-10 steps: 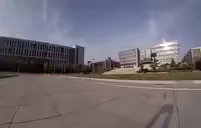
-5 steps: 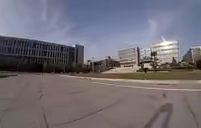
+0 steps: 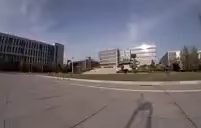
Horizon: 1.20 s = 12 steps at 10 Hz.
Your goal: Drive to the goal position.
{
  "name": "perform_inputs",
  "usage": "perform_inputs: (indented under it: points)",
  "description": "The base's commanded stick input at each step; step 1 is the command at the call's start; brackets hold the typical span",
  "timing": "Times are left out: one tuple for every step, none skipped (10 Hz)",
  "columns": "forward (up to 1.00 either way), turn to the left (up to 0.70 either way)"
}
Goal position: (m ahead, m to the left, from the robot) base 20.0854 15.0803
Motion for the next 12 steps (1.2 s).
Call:
perform_inputs:
  points:
    - [0.7,0.0]
    - [0.7,0.0]
    - [0.7,0.0]
    - [0.7,0.0]
    - [0.7,0.0]
    - [0.7,0.0]
    - [0.7,0.0]
    - [0.7,0.0]
    - [0.7,0.0]
    - [0.7,0.0]
    - [0.7,0.0]
    - [0.7,0.0]
